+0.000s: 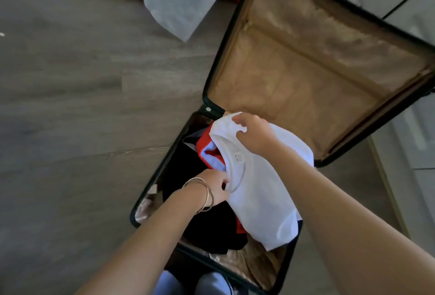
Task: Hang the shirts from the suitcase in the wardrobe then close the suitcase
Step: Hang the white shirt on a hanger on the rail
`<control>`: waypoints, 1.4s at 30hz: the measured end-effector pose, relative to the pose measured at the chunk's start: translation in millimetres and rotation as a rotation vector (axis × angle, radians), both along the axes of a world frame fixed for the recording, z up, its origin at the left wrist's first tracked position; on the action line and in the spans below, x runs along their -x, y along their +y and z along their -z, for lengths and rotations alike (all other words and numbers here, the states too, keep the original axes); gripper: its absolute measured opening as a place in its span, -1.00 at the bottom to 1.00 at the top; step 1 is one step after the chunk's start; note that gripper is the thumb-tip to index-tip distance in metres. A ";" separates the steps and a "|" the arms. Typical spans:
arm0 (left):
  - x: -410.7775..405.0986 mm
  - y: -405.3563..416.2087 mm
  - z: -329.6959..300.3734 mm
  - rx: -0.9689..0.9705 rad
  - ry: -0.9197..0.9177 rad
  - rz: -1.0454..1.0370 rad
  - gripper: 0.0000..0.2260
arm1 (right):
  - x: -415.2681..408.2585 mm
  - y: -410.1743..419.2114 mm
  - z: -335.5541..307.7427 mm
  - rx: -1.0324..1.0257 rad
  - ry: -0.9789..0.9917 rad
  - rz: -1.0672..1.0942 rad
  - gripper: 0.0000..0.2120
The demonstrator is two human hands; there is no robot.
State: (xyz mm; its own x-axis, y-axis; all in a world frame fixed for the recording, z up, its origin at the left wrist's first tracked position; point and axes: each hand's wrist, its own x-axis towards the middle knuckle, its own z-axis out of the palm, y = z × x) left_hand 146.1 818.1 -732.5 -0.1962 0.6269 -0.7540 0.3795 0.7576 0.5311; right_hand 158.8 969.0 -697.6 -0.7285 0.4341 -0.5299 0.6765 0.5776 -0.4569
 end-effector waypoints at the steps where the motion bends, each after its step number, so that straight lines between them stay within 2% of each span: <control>1: -0.7 3.8 17.7 -0.017 0.004 0.075 -0.76 | 3.7 2.5 16.7 -0.018 0.005 -0.024 -0.54; 4: -10.6 11.3 53.3 -0.043 0.008 0.287 -0.79 | 11.9 9.4 57.5 -0.053 0.027 -0.068 -0.46; 9: -26.6 20.7 67.5 0.035 0.108 0.607 -0.75 | 14.5 14.9 89.7 -0.125 -0.001 -0.097 -0.41; 12: -27.0 22.2 61.1 0.085 0.114 0.672 -0.78 | 12.9 14.8 89.4 -0.169 -0.002 -0.042 -0.59; 14: -24.1 20.2 54.1 0.100 0.054 0.615 -0.86 | 13.1 15.1 76.2 -0.183 0.009 0.016 -0.79; 17: -16.4 10.7 21.8 0.129 -0.044 0.394 -0.70 | 9.5 16.2 34.3 -0.170 0.020 0.089 -0.75; 19: -11.6 1.1 6.6 0.121 -0.072 0.217 -0.67 | 7.2 18.5 12.6 -0.196 0.031 0.124 -0.72; 22: -6.8 -13.3 -58.0 0.036 -0.054 -0.086 -0.67 | 1.9 20.8 -58.6 -0.202 0.067 0.126 -0.66; 25: 1.2 -22.1 -128.0 -0.059 0.020 -0.228 -0.69 | 1.9 20.0 -136.1 -0.109 0.137 0.123 -0.61; 31: 31.4 -39.5 -322.9 -0.230 0.173 -0.346 -0.66 | 8.3 7.7 -320.1 -0.018 0.244 0.117 -0.64; 35: 50.5 -55.7 -448.4 -0.294 0.228 -0.457 -0.72 | 23.0 -3.1 -442.0 0.067 0.335 0.126 -0.88; 37: 61.3 -67.3 -515.6 -0.307 0.283 -0.503 -0.72 | 34.4 -8.0 -508.6 0.103 0.385 0.111 -0.78; 39: 69.8 -76.4 -567.3 -0.319 0.345 -0.493 -0.81 | 45.2 -12.6 -558.2 0.099 0.413 0.049 -0.66; 40: 74.2 -80.3 -590.9 -0.321 0.374 -0.495 -0.87 | 50.5 -15.5 -581.3 0.102 0.421 0.017 -0.65; 42: 81.0 -91.2 -638.3 -0.315 0.439 -0.507 -0.84 | 59.8 -24.8 -624.6 0.099 0.426 -0.070 -0.72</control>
